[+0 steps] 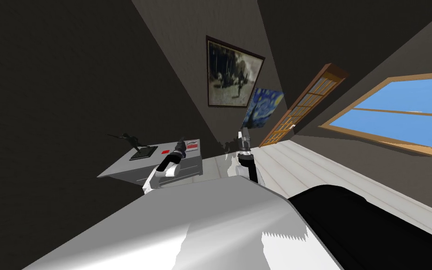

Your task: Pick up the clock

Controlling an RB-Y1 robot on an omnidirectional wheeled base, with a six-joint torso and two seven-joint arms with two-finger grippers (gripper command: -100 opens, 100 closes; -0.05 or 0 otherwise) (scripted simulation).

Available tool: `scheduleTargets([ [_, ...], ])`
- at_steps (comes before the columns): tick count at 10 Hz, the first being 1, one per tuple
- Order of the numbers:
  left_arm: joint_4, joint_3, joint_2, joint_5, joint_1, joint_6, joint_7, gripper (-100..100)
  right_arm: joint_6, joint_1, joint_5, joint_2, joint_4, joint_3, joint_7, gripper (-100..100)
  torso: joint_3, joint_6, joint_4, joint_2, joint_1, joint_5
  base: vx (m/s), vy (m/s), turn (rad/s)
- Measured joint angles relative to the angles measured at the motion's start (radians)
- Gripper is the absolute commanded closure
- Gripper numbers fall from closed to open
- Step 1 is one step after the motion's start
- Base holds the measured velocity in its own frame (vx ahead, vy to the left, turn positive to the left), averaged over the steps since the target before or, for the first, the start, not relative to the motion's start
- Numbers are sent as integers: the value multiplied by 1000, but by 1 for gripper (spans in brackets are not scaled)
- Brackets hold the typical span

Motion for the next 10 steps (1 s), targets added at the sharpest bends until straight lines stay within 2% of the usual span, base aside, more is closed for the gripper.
scheduleTargets([
  [4,25,0,6,12,-30,92,7,-100,0,0,0,0,0,0,0,0,0,0,0,1,1,0,21,-41,25],
  [5,53,2,10,20,-58,116,11,-100,0,0,0,0,0,0,0,0,0,0,0,0,0,0,22,-46,24],
  [7,64,2,10,24,-72,167,15,-100,0,0,0,0,0,0,0,0,0,0,0,1,1,0,18,-28,17],
  [8,86,5,14,31,-95,192,18,-100,0,0,0,0,0,0,0,0,0,0,0,0,1,0,26,-42,21],
  [10,96,4,13,34,-103,239,21,-100,0,0,0,0,0,0,0,0,0,0,0,1,1,0,18,-28,19],
])
